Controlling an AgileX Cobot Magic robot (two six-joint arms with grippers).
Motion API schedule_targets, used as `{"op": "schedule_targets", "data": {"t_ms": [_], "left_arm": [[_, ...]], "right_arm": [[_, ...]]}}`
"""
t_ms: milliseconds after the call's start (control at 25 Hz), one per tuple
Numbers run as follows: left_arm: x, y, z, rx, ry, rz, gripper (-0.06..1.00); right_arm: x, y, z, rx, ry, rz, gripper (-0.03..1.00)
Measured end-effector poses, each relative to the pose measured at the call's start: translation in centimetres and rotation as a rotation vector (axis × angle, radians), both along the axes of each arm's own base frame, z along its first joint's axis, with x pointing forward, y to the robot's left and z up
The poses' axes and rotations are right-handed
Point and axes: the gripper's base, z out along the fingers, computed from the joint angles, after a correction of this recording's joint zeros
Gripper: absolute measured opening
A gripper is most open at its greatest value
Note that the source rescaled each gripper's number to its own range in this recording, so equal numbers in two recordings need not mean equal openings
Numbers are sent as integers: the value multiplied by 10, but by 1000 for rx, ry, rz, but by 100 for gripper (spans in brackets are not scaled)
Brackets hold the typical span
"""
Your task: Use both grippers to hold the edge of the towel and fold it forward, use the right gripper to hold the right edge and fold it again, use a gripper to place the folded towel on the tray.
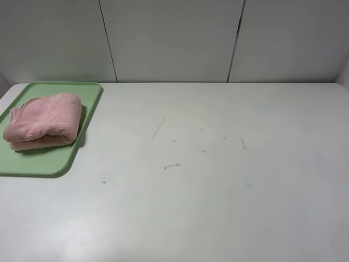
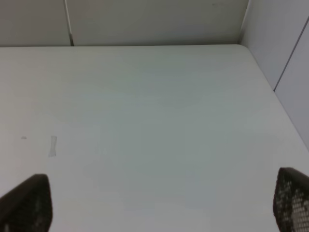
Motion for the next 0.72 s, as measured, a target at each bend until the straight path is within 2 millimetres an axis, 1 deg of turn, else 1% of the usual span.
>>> {"op": "schedule_targets", "data": {"t_ms": [280, 440, 560, 720], "left_arm": [[-46, -4, -2, 17, -205, -1, 100], [-67, -4, -10, 37, -312, 5, 100], [-75, -4, -19, 56, -389, 17, 100], [-79, -3, -36, 66, -446, 26, 100]], "right_arm": [[0, 0, 0, 0, 0, 0, 100], [0, 0, 0, 0, 0, 0, 100], [0, 0, 0, 0, 0, 0, 100], [0, 0, 0, 0, 0, 0, 100]]}}
